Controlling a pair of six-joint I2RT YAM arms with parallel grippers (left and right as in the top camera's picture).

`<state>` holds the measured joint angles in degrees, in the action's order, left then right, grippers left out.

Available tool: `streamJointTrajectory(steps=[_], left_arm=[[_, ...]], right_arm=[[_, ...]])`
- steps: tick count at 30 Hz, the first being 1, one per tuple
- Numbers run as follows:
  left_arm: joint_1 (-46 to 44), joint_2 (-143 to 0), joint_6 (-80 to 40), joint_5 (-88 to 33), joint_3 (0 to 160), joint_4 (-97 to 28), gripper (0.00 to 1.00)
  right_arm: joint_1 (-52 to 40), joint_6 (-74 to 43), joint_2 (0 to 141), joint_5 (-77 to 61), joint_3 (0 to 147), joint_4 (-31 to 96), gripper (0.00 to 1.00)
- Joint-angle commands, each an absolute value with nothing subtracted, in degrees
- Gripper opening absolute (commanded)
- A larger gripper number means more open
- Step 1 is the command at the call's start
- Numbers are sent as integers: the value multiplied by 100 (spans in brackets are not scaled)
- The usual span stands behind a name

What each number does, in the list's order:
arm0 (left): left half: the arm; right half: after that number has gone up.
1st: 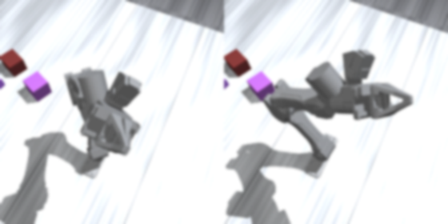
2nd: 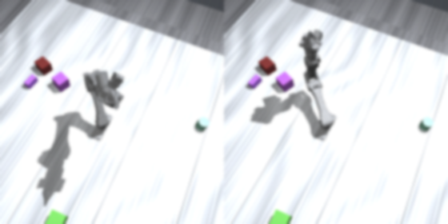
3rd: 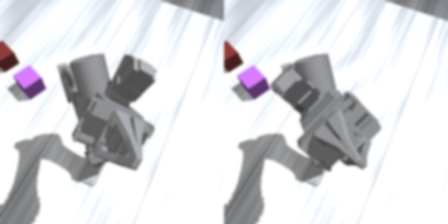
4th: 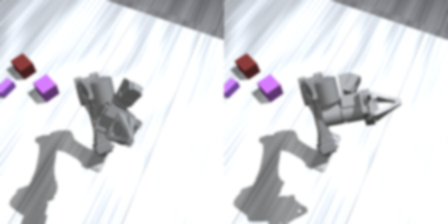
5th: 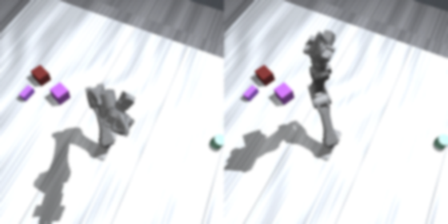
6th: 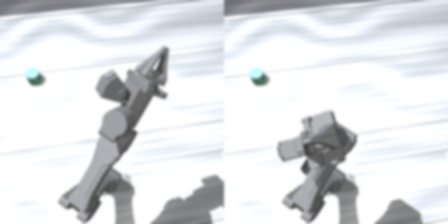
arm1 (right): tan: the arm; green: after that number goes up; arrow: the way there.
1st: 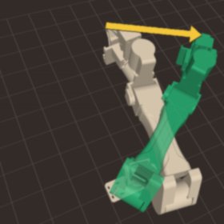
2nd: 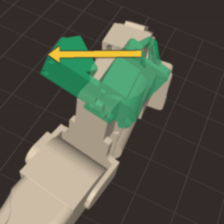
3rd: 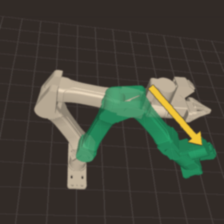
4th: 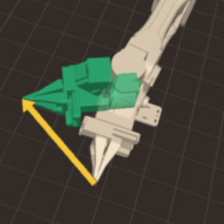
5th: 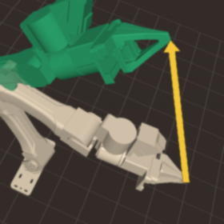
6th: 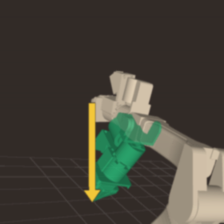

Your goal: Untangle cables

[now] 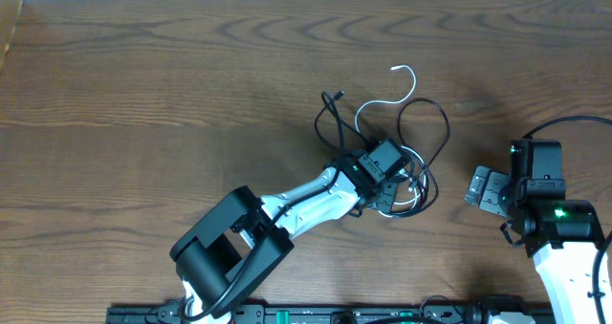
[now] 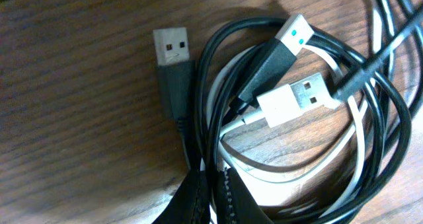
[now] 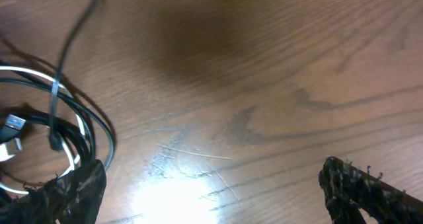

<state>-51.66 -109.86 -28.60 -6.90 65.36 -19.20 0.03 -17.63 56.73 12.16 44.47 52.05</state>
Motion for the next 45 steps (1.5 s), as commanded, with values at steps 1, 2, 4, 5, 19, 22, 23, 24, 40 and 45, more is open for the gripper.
streamJointTrajectory(steps=[1,2,4,5,19,22,23,24,40,45], left_arm=[[-5109,-10975,-2764,-139,6427,-2283,8],[-5070,-10914,-2705,-62,6427,-2344,7],[-4963,-10718,-2528,-38,6429,-2456,7],[-4871,-10549,-2510,-38,6438,-2547,7],[-4313,-7754,-2519,-386,6442,-2685,7],[-4313,-7470,-2526,-386,6442,-2714,7],[-4313,-7299,-2550,-427,6442,-2711,8],[-4313,-7212,-2565,-480,6442,-2698,8],[-4254,-6195,-2532,-163,6440,-2838,8],[-3909,-6276,-2528,554,6440,-3607,8]], right_arm=[[34,-1859,5658,991,4552,5116,99],[34,-1857,5660,910,4552,5074,99],[34,-1767,5664,567,4552,4958,99],[32,-1691,5677,314,4552,4875,99],[-794,-657,6810,-2600,4552,3579,99],[-1063,-661,7183,-2589,4552,3229,99],[-1212,-681,7408,-2591,4552,2987,94],[-1291,-681,7520,-2591,4552,2858,85],[-1883,-1479,8573,-2029,4552,1601,2],[-1881,-1605,8617,-3,4552,2397,1]])
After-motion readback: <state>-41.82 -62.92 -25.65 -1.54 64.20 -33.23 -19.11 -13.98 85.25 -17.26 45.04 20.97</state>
